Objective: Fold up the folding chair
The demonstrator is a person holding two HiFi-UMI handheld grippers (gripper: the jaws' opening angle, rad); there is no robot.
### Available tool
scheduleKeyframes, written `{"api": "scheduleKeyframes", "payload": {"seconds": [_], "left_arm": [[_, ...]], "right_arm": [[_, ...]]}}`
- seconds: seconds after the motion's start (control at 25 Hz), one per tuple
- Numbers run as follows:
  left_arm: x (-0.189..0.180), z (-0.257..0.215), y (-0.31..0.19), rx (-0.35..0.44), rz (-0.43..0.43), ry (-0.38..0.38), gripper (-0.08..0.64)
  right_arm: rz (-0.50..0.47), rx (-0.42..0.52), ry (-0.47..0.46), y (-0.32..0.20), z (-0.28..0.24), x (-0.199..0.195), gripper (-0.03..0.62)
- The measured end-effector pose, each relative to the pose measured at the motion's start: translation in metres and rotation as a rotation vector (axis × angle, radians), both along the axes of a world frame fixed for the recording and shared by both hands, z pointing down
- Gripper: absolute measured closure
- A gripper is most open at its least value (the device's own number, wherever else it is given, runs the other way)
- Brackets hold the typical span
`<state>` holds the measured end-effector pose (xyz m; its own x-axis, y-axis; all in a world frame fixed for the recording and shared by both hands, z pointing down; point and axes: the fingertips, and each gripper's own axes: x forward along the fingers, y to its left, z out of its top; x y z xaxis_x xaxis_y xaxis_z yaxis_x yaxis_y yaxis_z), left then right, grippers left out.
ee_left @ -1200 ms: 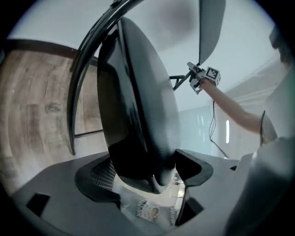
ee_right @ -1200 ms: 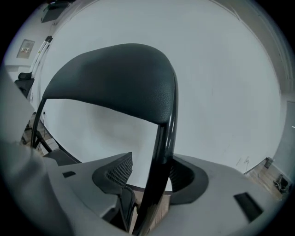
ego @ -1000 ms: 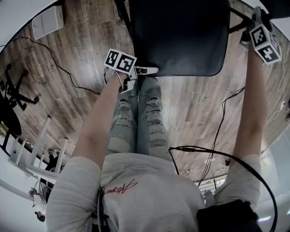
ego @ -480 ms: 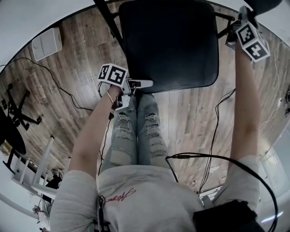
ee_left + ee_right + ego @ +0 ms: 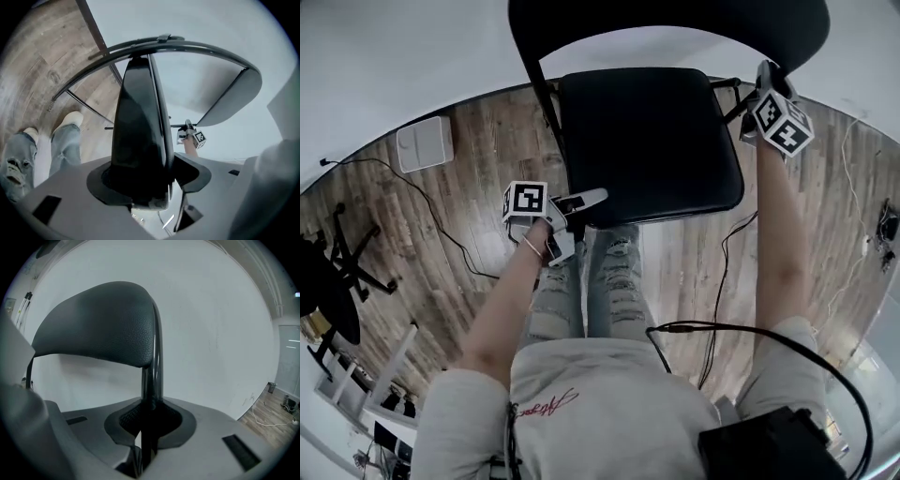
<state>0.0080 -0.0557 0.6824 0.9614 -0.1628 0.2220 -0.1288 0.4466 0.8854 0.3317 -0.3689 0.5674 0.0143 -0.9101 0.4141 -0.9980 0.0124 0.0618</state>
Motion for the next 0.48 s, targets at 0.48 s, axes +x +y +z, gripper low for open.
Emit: {"api": "scheduleKeyframes", "payload": {"seconds": [0.48], "left_arm": [[-0.033,-0.049,-0.104,-0.044,-0.208,-0.192,0.25]], "right_arm": [[-0.55,-0.095,-0.081,-0.008,-0.023,-0.035,0.541]]}}
